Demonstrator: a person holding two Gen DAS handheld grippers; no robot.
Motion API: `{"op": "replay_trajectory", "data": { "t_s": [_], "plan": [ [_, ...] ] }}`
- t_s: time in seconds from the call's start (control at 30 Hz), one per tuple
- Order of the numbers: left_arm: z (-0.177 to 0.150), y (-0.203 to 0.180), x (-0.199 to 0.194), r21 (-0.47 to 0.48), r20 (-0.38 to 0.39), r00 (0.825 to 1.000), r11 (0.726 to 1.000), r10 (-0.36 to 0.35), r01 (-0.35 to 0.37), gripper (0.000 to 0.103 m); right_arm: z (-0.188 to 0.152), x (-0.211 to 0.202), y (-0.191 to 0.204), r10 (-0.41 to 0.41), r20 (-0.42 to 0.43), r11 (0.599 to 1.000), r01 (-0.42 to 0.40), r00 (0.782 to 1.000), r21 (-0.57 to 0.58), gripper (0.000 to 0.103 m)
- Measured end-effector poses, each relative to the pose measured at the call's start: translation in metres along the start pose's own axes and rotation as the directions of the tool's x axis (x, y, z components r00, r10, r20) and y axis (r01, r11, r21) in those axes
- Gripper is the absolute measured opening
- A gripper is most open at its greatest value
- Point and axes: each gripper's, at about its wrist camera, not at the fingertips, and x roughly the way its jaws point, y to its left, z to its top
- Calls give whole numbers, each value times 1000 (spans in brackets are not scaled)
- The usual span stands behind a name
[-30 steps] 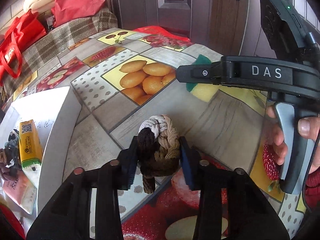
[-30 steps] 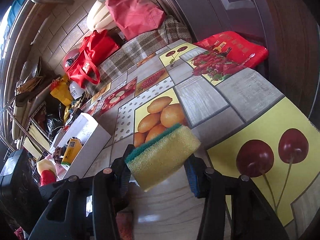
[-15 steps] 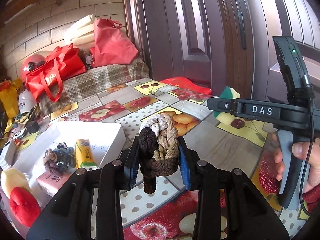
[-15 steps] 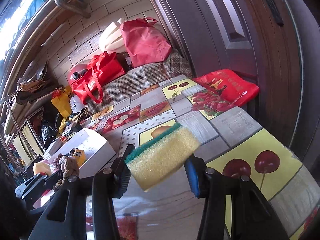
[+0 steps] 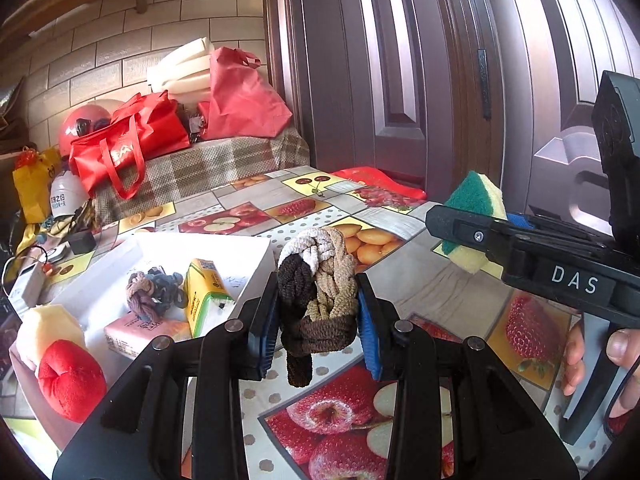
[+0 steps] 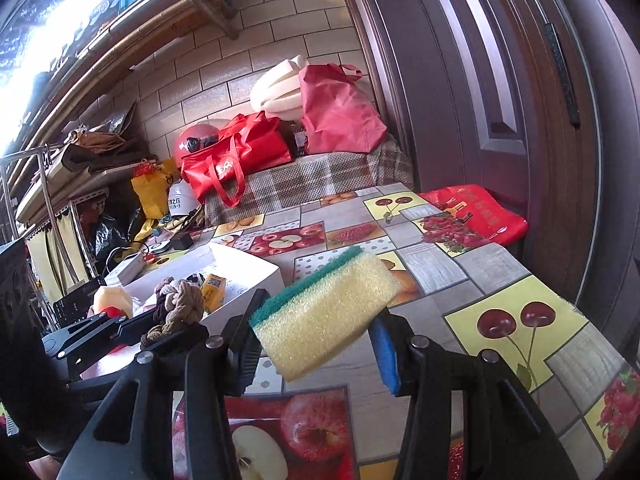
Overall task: Organize soft objects
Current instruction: 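Carry the brown hair ties with the left gripper while the right carries the sponge over the box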
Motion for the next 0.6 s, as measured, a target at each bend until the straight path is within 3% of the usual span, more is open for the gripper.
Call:
{"op": "replay_trajectory", "data": {
  "t_s": [0.6],
  "plan": [
    [-30, 65, -55, -106, -5, 994, 988, 110, -110, 34, -11, -6, 51, 35, 8, 994, -34, 999, -101, 48]
  ]
}}
